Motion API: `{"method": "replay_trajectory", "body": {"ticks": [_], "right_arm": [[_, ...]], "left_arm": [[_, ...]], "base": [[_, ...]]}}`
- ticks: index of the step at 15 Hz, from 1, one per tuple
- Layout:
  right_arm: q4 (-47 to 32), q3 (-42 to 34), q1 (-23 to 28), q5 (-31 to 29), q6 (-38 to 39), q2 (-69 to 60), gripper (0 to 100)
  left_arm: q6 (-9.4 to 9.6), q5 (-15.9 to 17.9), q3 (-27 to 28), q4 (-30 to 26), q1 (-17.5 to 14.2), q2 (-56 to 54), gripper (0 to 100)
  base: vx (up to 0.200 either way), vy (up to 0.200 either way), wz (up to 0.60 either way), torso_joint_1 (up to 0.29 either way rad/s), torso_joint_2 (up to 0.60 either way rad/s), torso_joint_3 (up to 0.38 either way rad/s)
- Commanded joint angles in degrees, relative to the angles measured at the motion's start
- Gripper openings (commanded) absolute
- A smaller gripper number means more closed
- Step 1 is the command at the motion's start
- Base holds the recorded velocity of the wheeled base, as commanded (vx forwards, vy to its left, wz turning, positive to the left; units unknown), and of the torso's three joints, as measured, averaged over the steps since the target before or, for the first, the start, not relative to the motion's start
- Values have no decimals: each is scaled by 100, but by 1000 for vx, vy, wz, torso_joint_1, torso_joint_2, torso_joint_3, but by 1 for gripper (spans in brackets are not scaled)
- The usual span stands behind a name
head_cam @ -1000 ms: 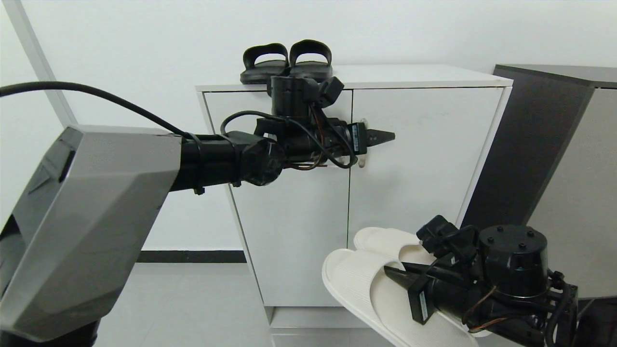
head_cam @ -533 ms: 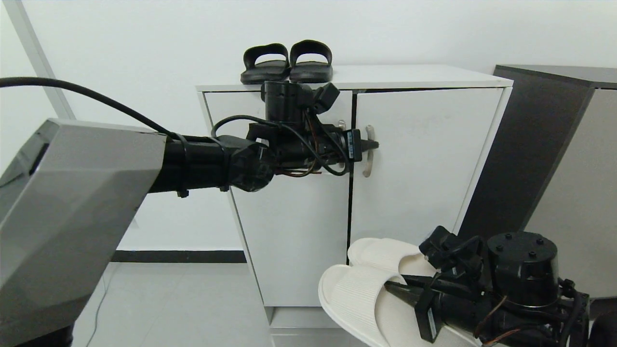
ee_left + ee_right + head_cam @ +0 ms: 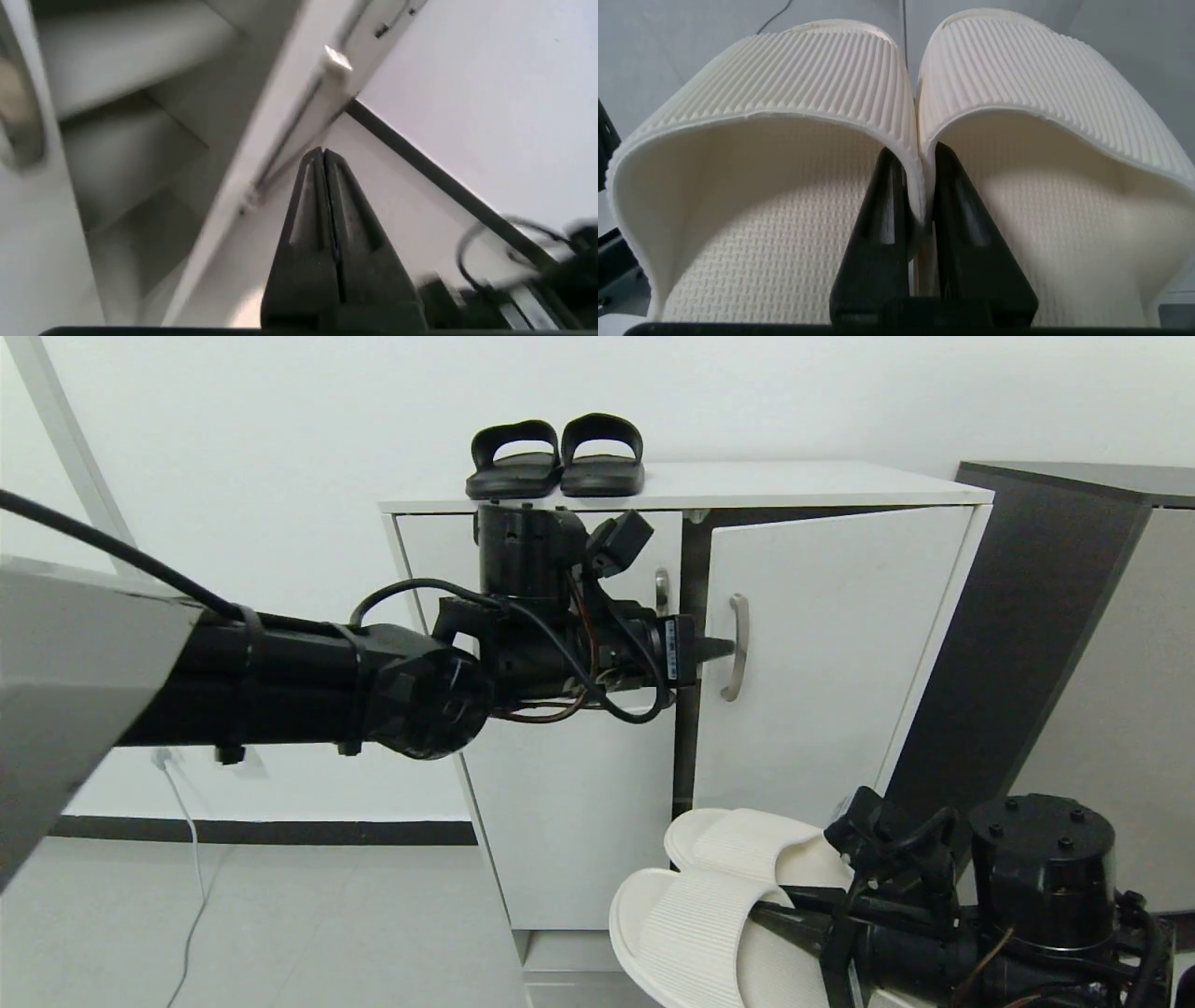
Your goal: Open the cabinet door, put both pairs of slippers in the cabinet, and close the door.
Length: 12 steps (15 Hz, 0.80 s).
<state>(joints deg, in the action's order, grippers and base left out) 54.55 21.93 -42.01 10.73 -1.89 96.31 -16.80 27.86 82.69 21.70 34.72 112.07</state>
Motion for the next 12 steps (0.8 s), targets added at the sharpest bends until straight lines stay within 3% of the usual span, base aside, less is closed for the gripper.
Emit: {"method": "replay_trajectory", "body": {"ticks": [1,5,8,10,12], "right_arm": [[3,-13,-9,-1,-22,-15,0],[3,-49,-150,-1,-22,-15,0],[3,-49,-150,-1,-22,-15,0],[3,-49,-150,-1,-22,-7,0],[3,-49,-150,-9,-22,2,0]], "left_arm": [[1,-8,-631,142,61,-704,0],[-52,1,-658,511,-255,-581,0],[-236,-8,-192,792,-361,78,0],[-412,-17,213,739,-369,368,0],[-430,-175,590,520,-369,614,0]], "base": [[0,0,0,0,0,0],[0,0,0,0,0,0],[0,0,0,0,0,0],[0,0,0,0,0,0],[0,0,0,0,0,0]]}}
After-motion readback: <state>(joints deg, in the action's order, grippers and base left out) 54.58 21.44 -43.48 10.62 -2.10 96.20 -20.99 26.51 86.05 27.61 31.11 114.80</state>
